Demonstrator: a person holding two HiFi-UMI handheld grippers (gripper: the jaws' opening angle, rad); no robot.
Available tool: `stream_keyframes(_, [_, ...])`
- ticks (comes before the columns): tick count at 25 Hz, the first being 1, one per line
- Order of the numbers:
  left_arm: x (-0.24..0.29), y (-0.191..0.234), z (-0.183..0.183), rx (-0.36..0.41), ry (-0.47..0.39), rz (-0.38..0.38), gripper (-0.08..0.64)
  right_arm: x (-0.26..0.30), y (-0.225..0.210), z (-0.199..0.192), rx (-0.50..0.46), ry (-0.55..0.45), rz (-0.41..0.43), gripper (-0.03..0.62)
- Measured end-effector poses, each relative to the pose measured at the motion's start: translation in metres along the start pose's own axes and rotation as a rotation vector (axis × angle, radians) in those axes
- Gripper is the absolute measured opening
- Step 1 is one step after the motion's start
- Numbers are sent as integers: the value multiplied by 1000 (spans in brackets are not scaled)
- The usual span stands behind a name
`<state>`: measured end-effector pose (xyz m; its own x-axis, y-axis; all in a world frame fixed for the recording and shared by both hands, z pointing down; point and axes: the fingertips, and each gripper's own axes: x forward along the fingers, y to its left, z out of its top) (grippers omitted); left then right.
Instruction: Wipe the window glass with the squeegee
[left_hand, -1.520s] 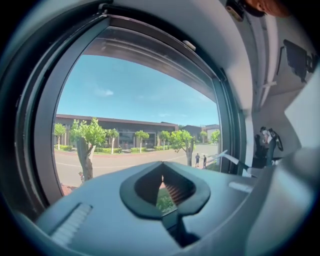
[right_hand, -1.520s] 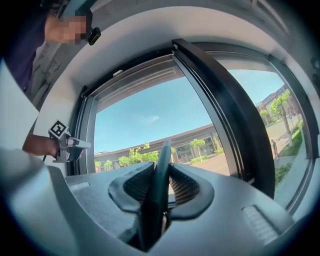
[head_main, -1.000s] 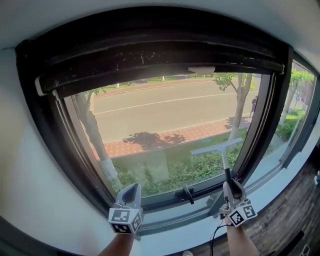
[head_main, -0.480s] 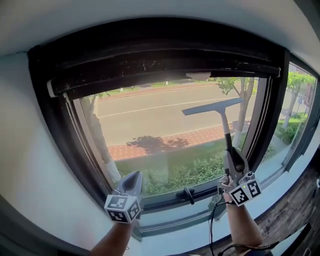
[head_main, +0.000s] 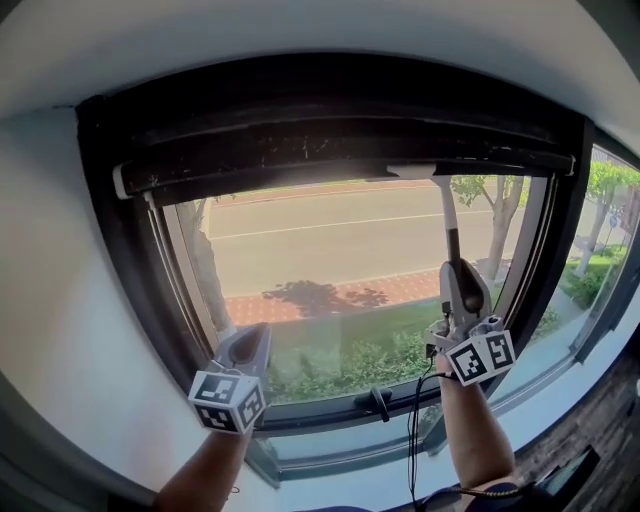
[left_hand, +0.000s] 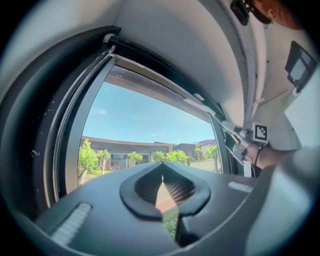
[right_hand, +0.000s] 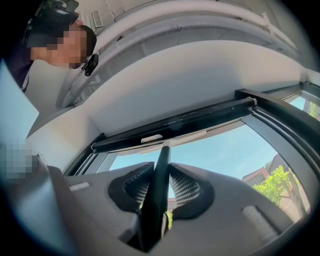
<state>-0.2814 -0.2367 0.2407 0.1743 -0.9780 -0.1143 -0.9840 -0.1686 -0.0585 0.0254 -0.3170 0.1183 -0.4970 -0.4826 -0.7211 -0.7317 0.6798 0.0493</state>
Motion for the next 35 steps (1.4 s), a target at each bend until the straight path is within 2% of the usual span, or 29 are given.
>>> stream_keyframes(8, [-1,7,11,5,-24,6,5,29,-3,-3,-24,-5,6,103])
stream_keyframes(13, [-3,11,9,-3,-21,13,5,36,-5,-10,4,8,5,103])
stream_keyframes(35, [-15,-22,-24,-35,38,-24,5,-26,-4,-53,44,121,-16,103])
